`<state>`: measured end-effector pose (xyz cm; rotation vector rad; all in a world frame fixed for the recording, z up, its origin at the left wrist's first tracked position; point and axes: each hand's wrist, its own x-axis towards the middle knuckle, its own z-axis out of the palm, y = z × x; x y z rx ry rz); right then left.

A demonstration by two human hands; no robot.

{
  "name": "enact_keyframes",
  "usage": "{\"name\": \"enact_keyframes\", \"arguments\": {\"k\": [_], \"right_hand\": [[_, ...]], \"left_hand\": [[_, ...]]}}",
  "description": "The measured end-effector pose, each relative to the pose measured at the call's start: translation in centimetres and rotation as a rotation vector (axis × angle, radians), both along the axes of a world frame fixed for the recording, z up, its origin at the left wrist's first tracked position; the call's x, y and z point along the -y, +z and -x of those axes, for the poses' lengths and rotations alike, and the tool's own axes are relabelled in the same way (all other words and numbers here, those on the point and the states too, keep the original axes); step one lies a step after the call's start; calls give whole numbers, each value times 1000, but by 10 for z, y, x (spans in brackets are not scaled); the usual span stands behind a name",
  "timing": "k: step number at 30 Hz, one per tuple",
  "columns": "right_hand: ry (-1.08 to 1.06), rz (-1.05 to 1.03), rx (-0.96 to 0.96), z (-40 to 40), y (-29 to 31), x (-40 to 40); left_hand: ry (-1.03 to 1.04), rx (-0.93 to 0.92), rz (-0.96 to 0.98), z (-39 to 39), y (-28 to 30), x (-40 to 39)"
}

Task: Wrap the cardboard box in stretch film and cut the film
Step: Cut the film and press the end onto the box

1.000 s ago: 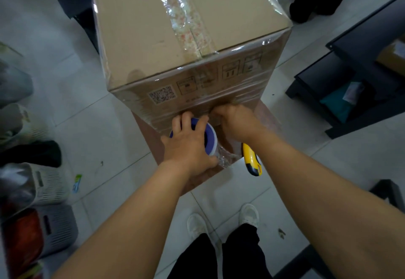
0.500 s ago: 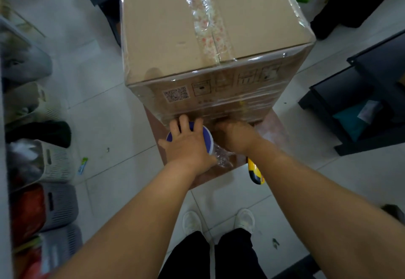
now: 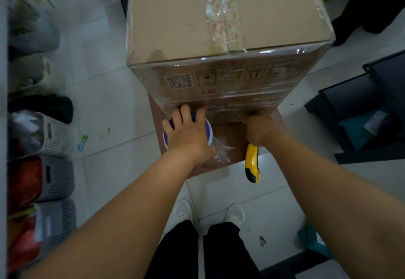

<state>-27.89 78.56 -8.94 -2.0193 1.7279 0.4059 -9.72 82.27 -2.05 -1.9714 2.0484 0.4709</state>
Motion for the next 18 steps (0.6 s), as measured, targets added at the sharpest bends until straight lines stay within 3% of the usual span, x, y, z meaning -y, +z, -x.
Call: {"name": "enact_keyframes", "arguments": {"k": [3,7,9,13,18], "right_hand": [[-5,87,-10,-1,13,6],[99,107,133,-15,25,-3],[154,164,61,-9,32,-6],[50,133,-37,-2,49,-3],[27,238,55,-36,73,-7]], "left_hand": [[6,-29,12,-1,0,0],[44,-136,40,-5,4,-3],[43,-154,53,-8,8,-6],[84,-167,76,-16,19,-10],[77,-223,62,-30,28,-8]]}}
